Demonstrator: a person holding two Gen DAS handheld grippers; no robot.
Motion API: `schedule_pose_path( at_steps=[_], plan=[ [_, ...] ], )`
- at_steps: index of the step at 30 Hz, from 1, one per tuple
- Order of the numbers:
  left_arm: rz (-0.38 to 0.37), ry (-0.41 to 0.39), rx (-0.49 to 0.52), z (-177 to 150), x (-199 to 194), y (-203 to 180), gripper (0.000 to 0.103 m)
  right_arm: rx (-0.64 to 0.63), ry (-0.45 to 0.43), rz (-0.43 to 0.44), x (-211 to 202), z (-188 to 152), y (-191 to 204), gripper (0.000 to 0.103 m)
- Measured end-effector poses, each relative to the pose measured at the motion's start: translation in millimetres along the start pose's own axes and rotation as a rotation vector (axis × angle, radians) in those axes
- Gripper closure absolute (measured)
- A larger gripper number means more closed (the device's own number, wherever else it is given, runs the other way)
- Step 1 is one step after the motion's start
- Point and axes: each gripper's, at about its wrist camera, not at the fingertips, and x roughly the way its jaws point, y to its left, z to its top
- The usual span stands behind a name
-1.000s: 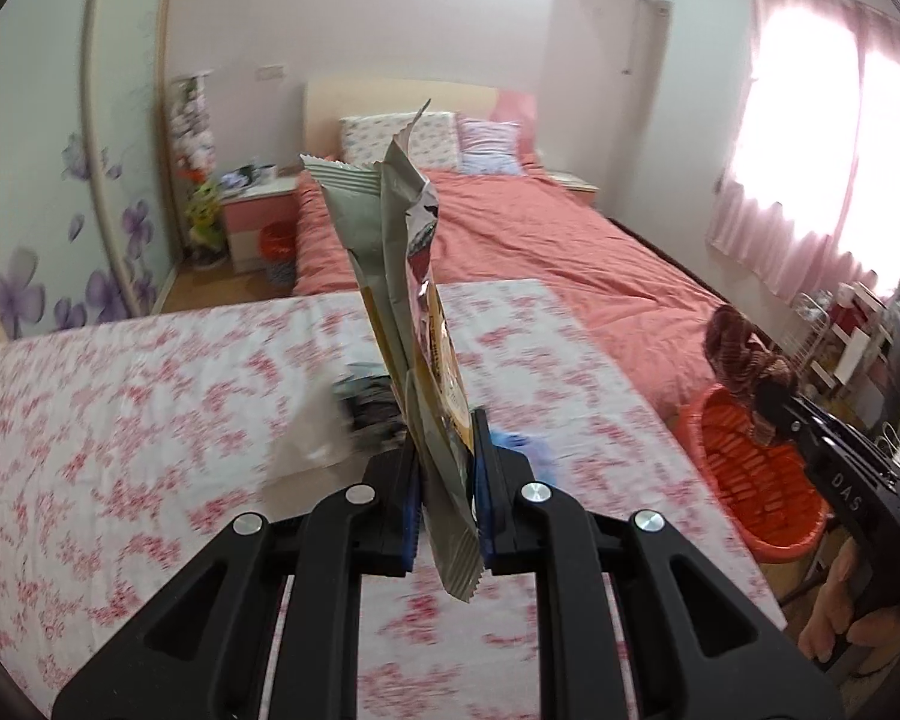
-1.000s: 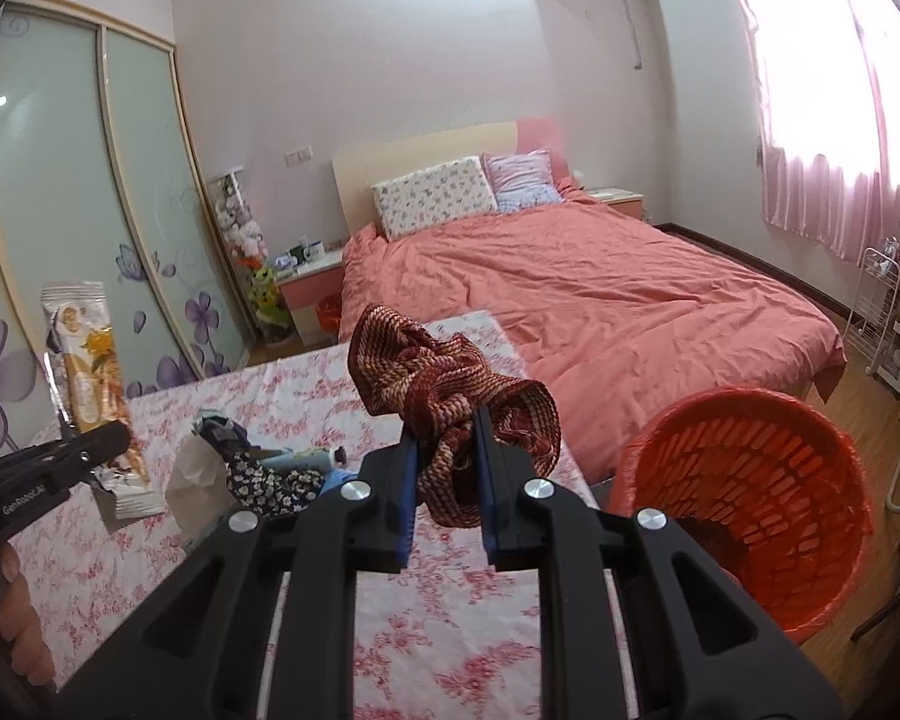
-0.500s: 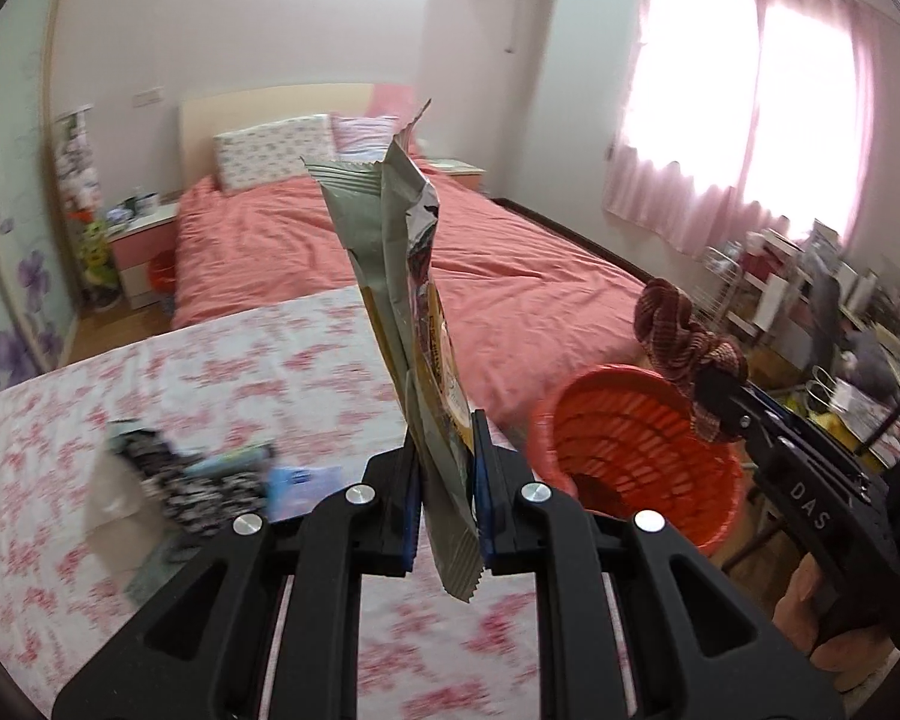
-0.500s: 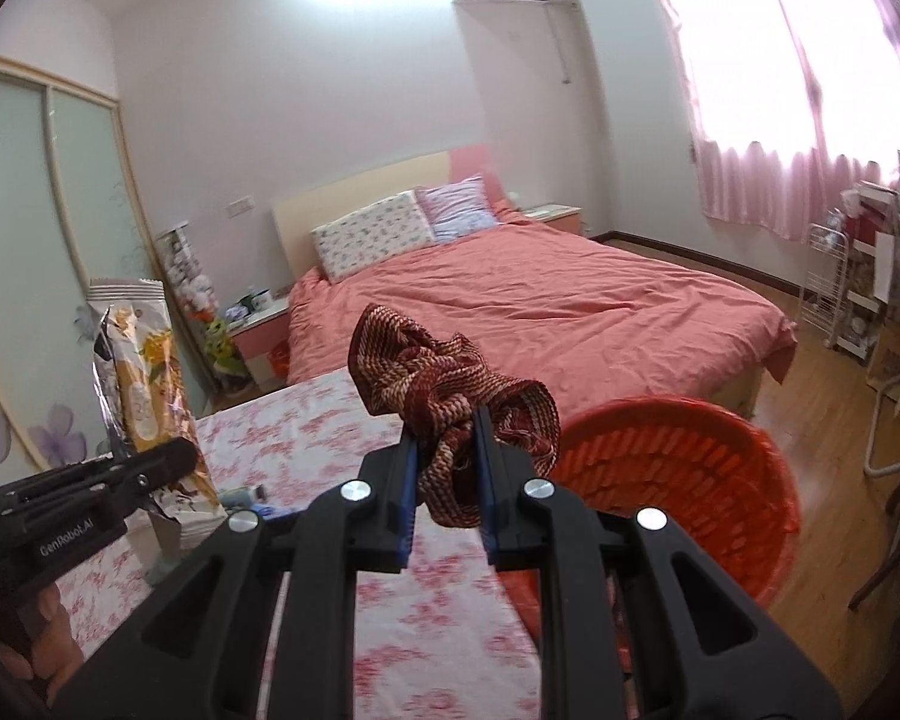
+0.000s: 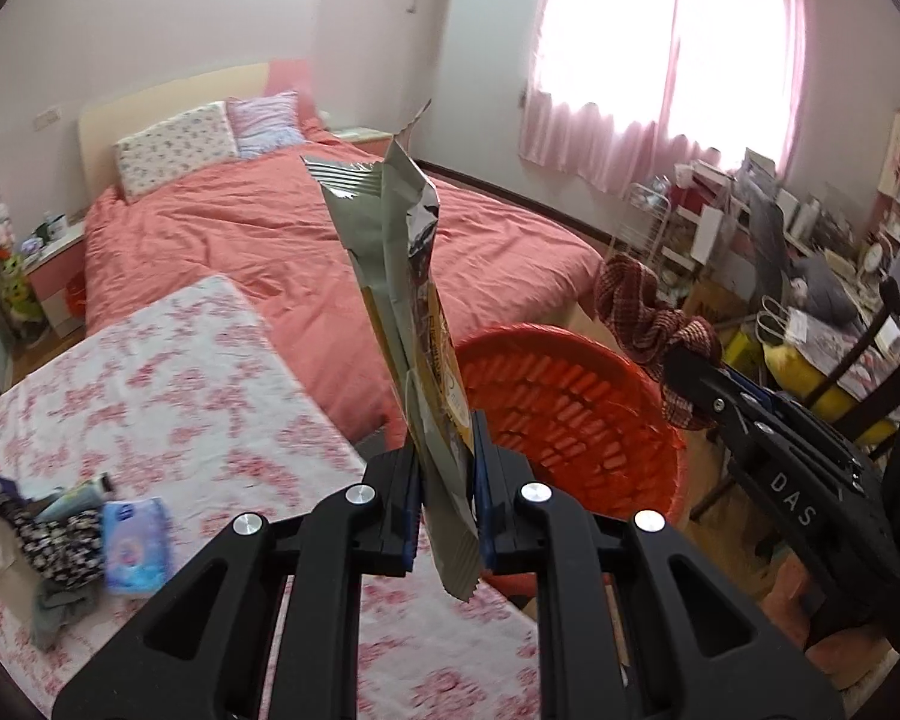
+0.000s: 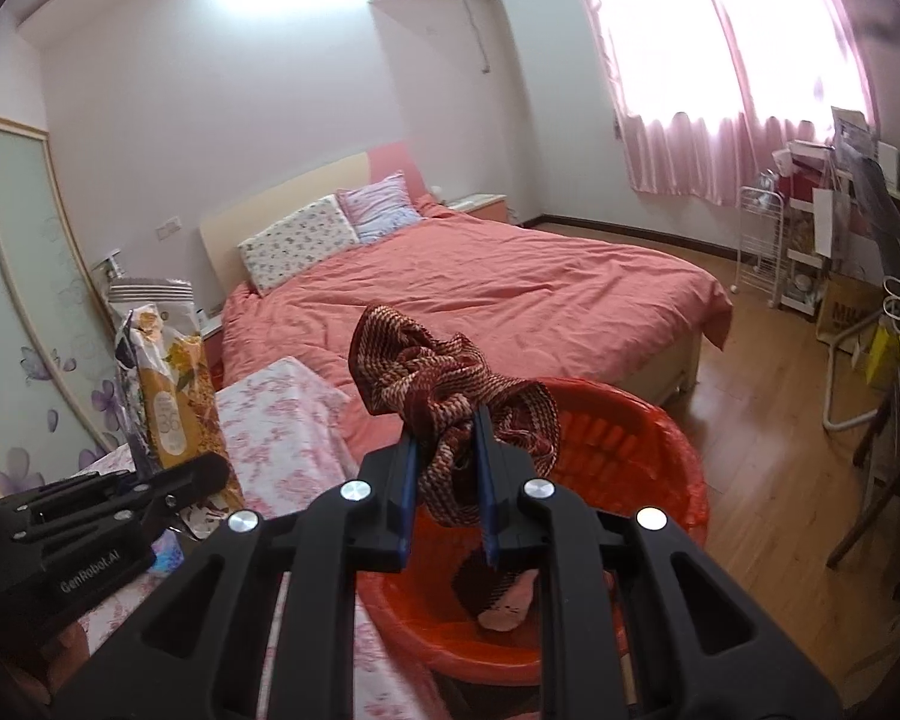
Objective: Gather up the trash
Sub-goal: 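Carry the wrapper and plaid cloth over the orange basket and open both tools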
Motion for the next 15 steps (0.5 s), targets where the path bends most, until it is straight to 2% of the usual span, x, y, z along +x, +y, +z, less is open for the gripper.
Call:
schedule_pose_path(
  at_steps=[9, 15],
  plan=[
    [-0.036, 0.052, 0.079, 2, 31, -37, 0.088, 0.065, 0.024, -0.023, 16, -6, -35, 0.086],
    [-0.038, 0.087, 0.086, 2, 51, -49, 0.088, 0.099, 0.055, -0.004, 27, -8, -48, 0.083]
  ],
)
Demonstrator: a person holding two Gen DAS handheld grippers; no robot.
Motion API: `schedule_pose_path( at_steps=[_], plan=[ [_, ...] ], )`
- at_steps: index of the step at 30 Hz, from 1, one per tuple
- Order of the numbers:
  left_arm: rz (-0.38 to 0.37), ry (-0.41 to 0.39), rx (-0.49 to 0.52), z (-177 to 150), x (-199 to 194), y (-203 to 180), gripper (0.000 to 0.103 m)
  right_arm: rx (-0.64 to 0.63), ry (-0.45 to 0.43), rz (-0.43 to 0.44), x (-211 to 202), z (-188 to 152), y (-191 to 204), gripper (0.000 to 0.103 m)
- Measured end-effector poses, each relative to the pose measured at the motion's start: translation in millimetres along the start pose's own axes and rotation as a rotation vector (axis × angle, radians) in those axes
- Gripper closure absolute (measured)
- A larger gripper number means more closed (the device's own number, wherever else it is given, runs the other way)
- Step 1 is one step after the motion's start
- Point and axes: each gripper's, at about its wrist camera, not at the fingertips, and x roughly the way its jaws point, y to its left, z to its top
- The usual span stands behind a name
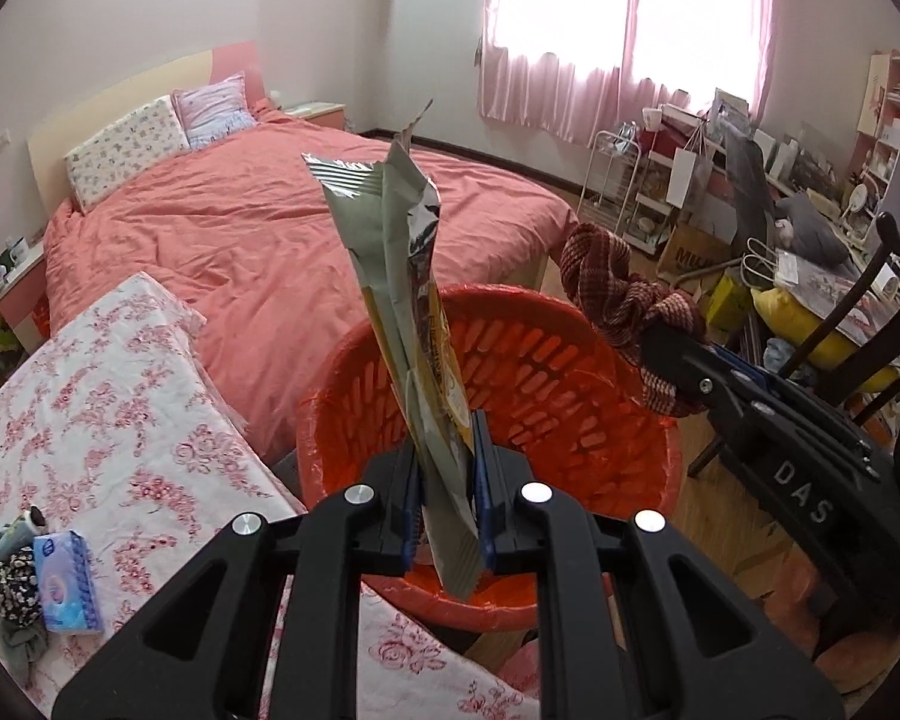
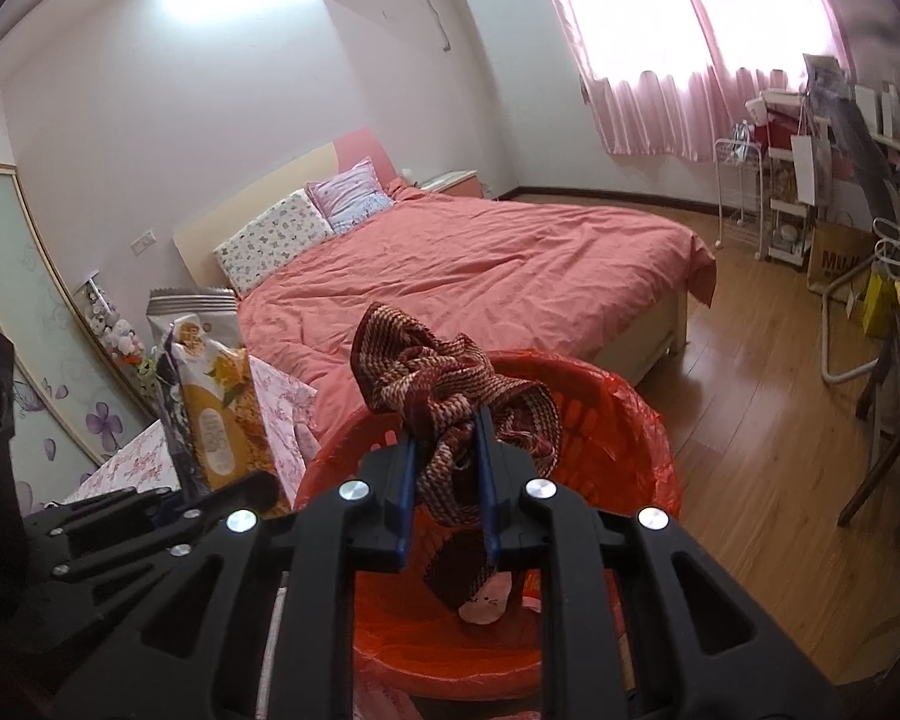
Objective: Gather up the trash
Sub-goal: 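Carry the wrapper and plaid cloth over the orange basket and open both tools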
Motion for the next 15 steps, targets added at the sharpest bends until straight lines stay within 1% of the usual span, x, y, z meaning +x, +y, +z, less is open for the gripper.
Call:
schedule_pose_path(
  at_steps=[1, 4, 6, 7, 10, 11, 12, 13, 14, 15],
  plan=[
    [0.001, 0.003, -0.003, 0, 2, -1, 0.088, 0.009, 0.007, 0.006, 3, 0, -3, 0.08],
    [0.001, 0.026, -0.021, 1, 11, 1, 0.076, 0.03, 0.019, 0.008, 11, 3, -10, 0.071],
    [0.003, 0.04, -0.034, 1, 16, 4, 0.062, 0.044, 0.027, 0.011, 14, 3, -14, 0.069],
    [0.009, 0.045, -0.04, 1, 17, 6, 0.06, 0.047, 0.03, 0.008, 15, 3, -16, 0.069],
    [0.032, 0.057, -0.056, -3, 18, 13, 0.054, 0.046, 0.026, -0.013, 15, 1, -19, 0.057],
    [0.046, 0.059, -0.064, -4, 16, 16, 0.05, 0.044, 0.024, -0.016, 15, 1, -19, 0.054],
    [0.062, 0.06, -0.073, -6, 15, 19, 0.045, 0.035, 0.02, -0.024, 14, 0, -18, 0.053],
    [0.077, 0.058, -0.078, -7, 13, 21, 0.042, 0.02, 0.014, -0.036, 12, -1, -15, 0.049],
    [0.103, 0.051, -0.083, -9, 9, 25, 0.037, 0.009, 0.01, -0.043, 12, 0, -13, 0.045],
    [0.132, 0.042, -0.087, -12, 5, 28, 0.032, -0.006, 0.004, -0.051, 11, 0, -10, 0.044]
  ],
)
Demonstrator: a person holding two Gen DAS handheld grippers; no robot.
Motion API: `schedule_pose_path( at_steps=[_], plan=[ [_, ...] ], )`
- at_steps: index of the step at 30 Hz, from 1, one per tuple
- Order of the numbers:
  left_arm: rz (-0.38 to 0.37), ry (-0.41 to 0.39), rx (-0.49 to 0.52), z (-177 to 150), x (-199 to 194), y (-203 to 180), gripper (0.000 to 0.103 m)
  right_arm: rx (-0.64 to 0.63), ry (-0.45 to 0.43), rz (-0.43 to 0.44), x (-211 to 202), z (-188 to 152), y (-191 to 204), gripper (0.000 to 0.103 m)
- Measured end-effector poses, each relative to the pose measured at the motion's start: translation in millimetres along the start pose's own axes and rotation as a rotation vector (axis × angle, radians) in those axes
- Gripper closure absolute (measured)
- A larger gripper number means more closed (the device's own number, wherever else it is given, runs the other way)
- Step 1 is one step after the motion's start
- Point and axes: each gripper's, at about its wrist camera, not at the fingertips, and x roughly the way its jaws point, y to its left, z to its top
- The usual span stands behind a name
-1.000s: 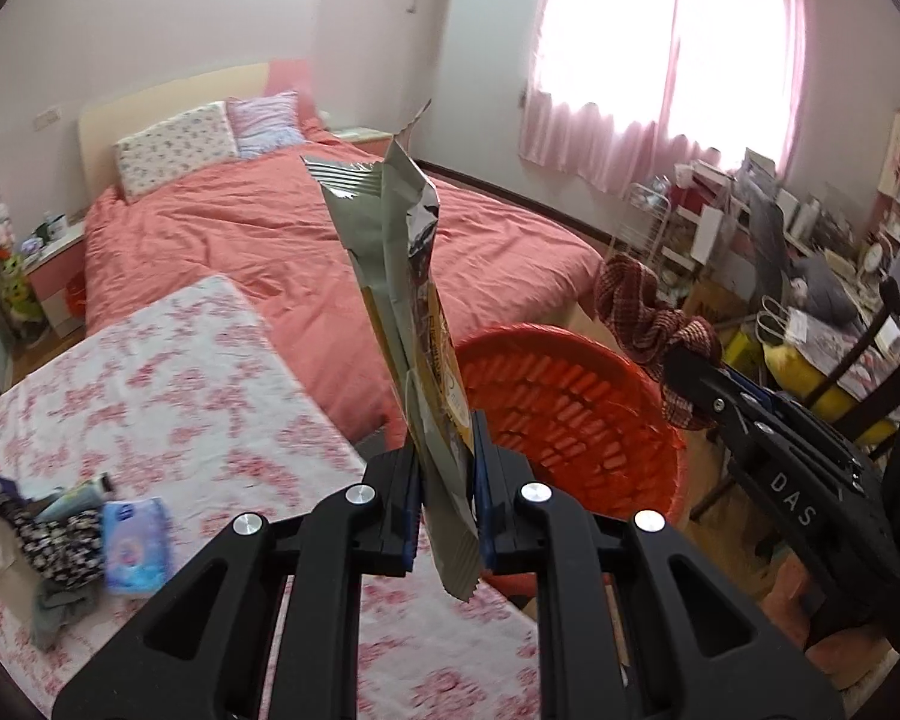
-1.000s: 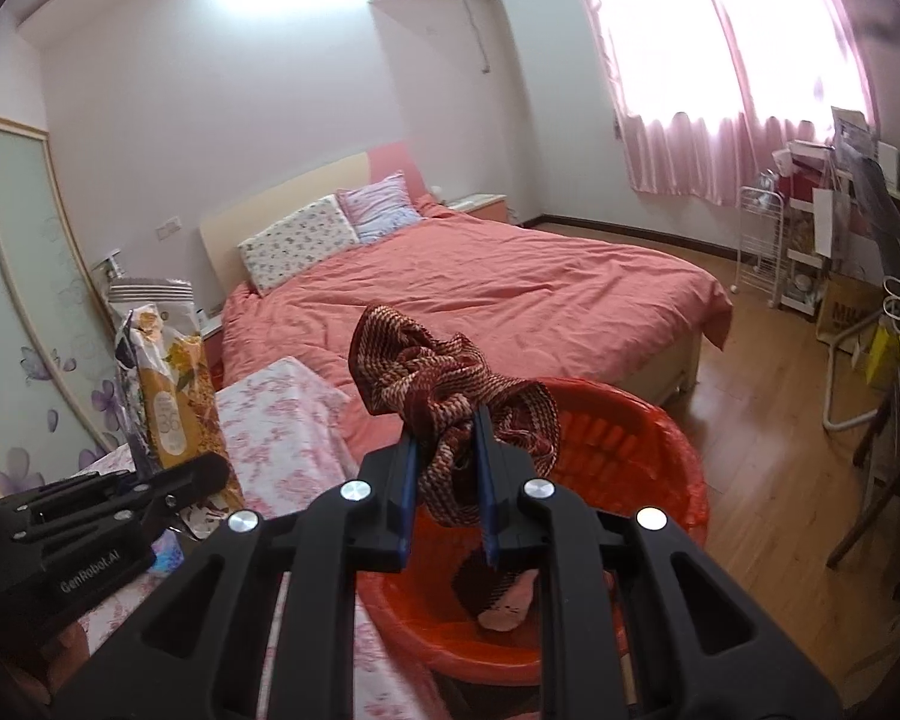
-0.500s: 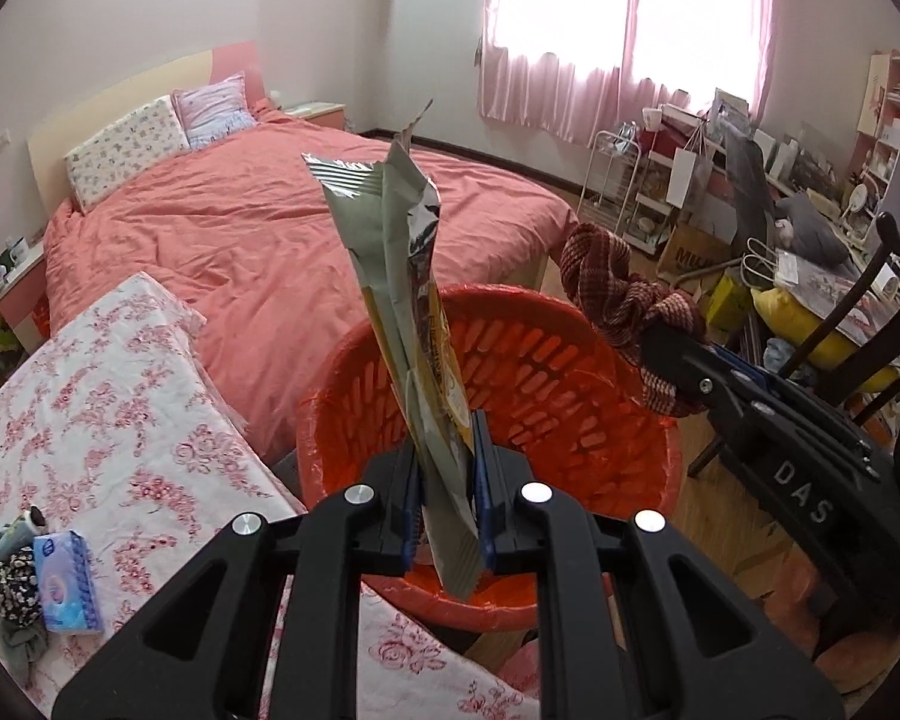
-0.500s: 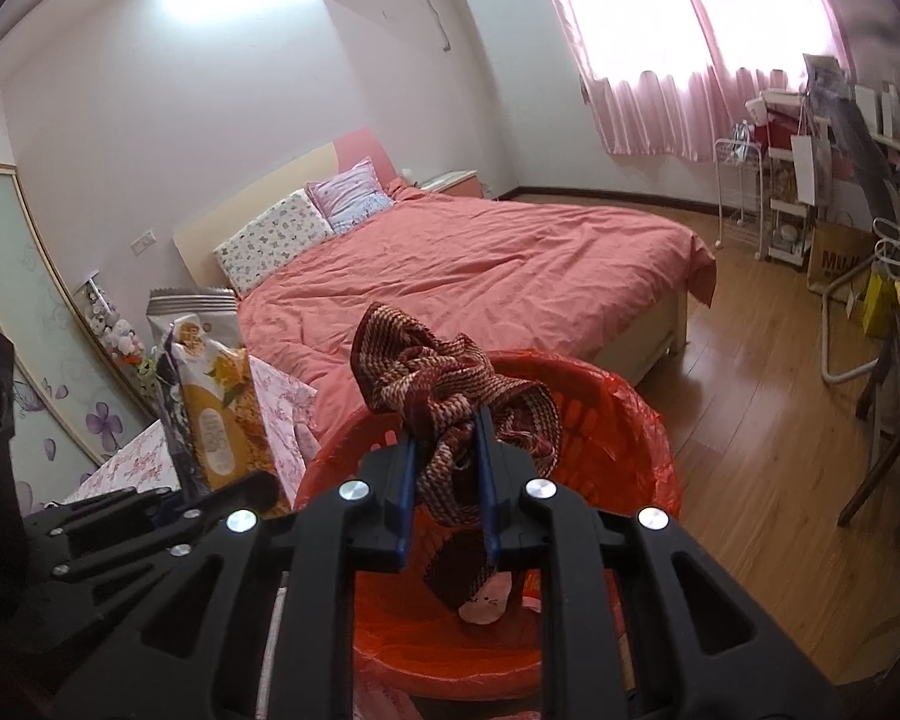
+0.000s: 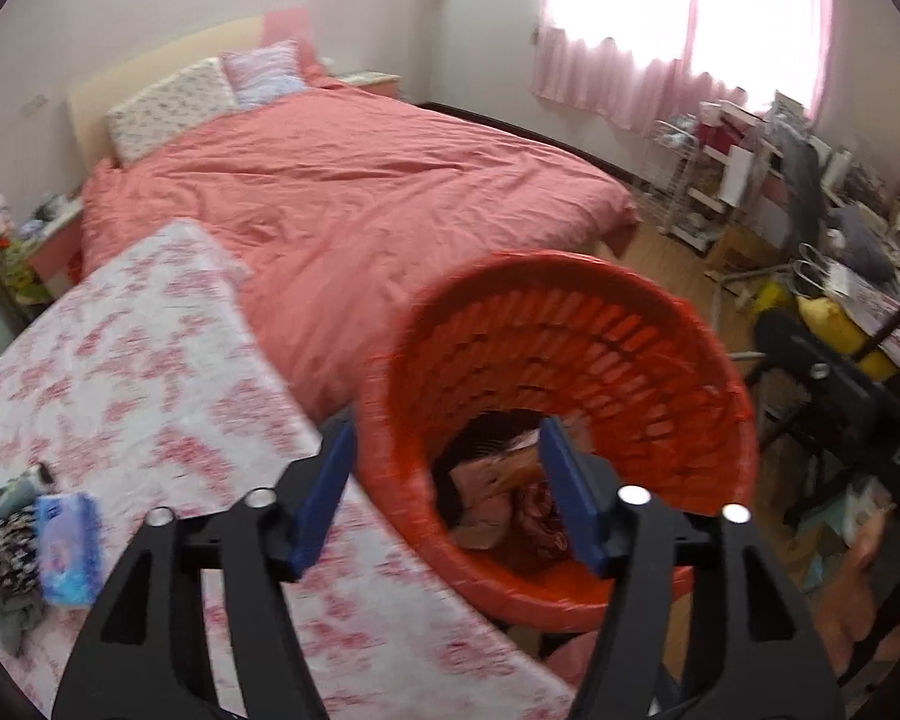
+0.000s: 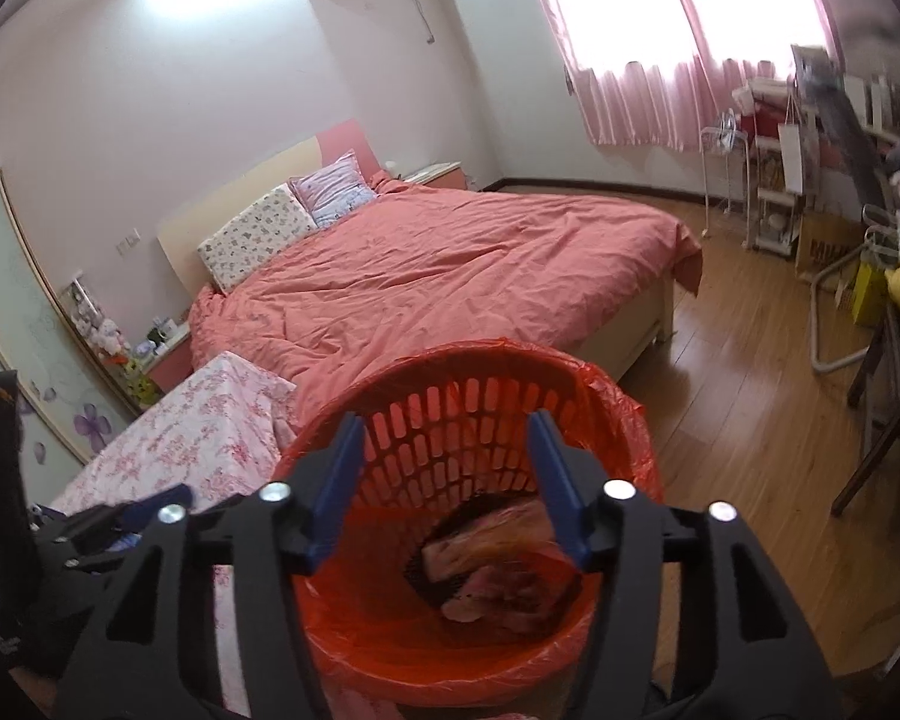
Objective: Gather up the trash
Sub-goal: 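Carry the wrapper and plaid cloth over the orange basket and open both tools, then grasp the white tissue with the left tool while the right tool grasps the blue tissue pack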
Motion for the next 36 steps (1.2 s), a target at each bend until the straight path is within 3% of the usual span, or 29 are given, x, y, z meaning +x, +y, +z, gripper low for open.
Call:
schedule_pose_path(
  at_steps=[6, 10, 21, 24, 27, 29, 36],
  plan=[
    [0.169, -0.055, -0.003, -18, -24, 30, 0.019, -0.071, -0.003, -0.001, -4, -7, 23, 0.035],
    [0.25, -0.087, -0.024, -35, -42, 59, 0.016, -0.112, 0.025, 0.025, -2, -17, 46, 0.033],
    [0.397, -0.074, -0.235, -101, -100, 175, 0.015, -0.299, 0.133, 0.143, 10, -68, 159, 0.028],
    [0.48, -0.056, -0.302, -121, -111, 210, 0.007, -0.337, 0.162, 0.183, 16, -86, 193, 0.024],
    [0.538, -0.046, -0.349, -138, -118, 242, 0.007, -0.364, 0.199, 0.221, 23, -102, 224, 0.019],
    [0.558, -0.04, -0.388, -145, -121, 259, 0.007, -0.379, 0.223, 0.237, 28, -112, 243, 0.019],
    [0.52, -0.066, -0.513, -154, -126, 296, 0.007, -0.43, 0.287, 0.266, 47, -142, 305, 0.019]
  ],
)
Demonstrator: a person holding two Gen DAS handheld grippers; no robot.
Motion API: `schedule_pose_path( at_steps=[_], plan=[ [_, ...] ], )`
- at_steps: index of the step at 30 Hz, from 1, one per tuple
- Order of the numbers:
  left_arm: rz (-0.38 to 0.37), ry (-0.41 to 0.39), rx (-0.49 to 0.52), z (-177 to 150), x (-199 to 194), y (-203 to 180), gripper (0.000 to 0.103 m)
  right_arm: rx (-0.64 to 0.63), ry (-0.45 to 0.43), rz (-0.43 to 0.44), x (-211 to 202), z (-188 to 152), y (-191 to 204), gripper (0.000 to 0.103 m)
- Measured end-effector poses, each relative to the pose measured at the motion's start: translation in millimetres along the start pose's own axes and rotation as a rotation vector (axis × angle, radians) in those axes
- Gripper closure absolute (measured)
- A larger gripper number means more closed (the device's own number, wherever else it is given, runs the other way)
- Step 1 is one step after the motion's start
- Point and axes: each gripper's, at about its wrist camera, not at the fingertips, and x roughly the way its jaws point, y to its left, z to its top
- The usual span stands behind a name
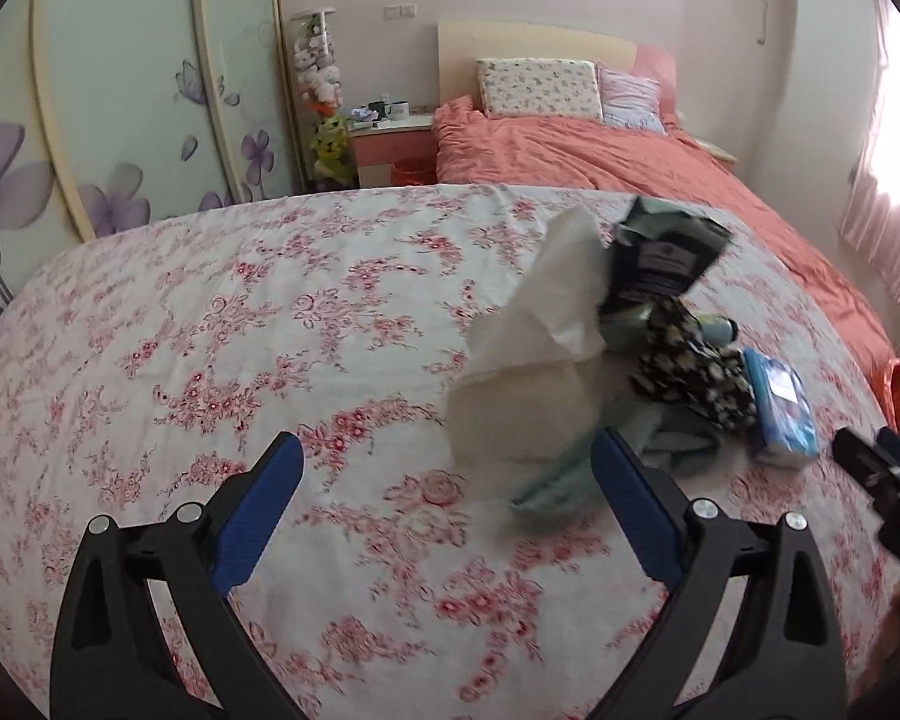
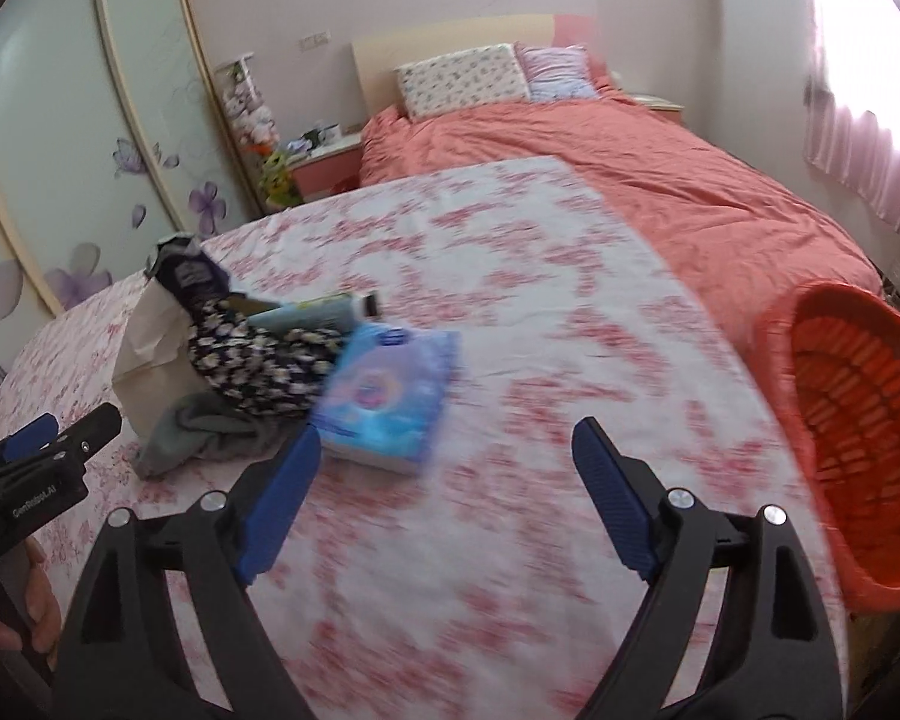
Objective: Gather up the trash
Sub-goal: 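Grasp the white tissue with the left tool while the right tool grasps the blue tissue pack, then lift the white tissue with the left tool and the blue pack with the right tool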
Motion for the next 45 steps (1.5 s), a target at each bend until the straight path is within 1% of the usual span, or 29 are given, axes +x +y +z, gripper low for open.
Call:
schedule_pose_path(
  at_steps=[6, 8, 10, 12, 16, 18, 21, 22, 24, 25, 27, 29, 30, 34, 38, 41, 45],
  plan=[
    [-0.033, -0.011, -0.005, 1, 4, 3, 0.007, -0.035, 0.025, -0.03, 20, 2, 24, 0.02],
    [-0.046, -0.017, 0.002, 4, 8, -1, 0.007, -0.026, 0.041, -0.031, 23, 3, 24, 0.021],
    [-0.042, -0.016, 0.015, 7, 15, -6, 0.007, -0.008, 0.049, -0.042, 26, 5, 22, 0.022],
    [-0.045, -0.006, 0.018, 11, 23, -7, 0.007, 0.001, 0.059, -0.045, 28, 6, 21, 0.024],
    [-0.08, 0.011, 0.009, 16, 32, -13, 0.008, 0.009, 0.082, -0.037, 34, 6, 20, 0.026],
    [-0.08, 0.017, 0.011, 18, 37, -18, 0.008, 0.01, 0.09, -0.035, 36, 7, 21, 0.027],
    [-0.068, 0.049, 0.023, 21, 49, -22, 0.021, 0.013, 0.097, -0.04, 40, 9, 21, 0.03],
    [-0.067, 0.059, 0.021, 20, 52, -24, 0.024, 0.013, 0.095, -0.041, 40, 9, 21, 0.031],
    [-0.075, 0.08, 0.009, 21, 58, -23, 0.031, 0.016, 0.093, -0.044, 41, 10, 21, 0.032],
    [-0.08, 0.083, 0.0, 21, 60, -21, 0.032, 0.017, 0.094, -0.047, 42, 11, 21, 0.033],
    [-0.087, 0.086, -0.013, 21, 60, -18, 0.041, 0.014, 0.094, -0.056, 44, 12, 23, 0.038],
    [-0.085, 0.089, -0.019, 22, 58, -13, 0.043, 0.004, 0.095, -0.061, 44, 12, 24, 0.046],
    [-0.078, 0.088, -0.017, 22, 58, -10, 0.044, -0.001, 0.095, -0.066, 44, 12, 24, 0.048],
    [-0.073, 0.095, -0.014, 18, 54, 2, 0.045, -0.007, 0.093, -0.089, 40, 11, 16, 0.05],
    [-0.082, 0.101, 0.003, 10, 46, 16, 0.044, -0.001, 0.086, -0.142, 33, 7, 1, 0.05],
    [-0.076, 0.099, -0.006, 10, 47, 20, 0.042, 0.024, 0.094, -0.137, 35, 8, -7, 0.05],
    [-0.076, 0.093, -0.029, 10, 50, 17, 0.042, 0.005, 0.101, -0.153, 38, 8, -5, 0.048]
  ],
)
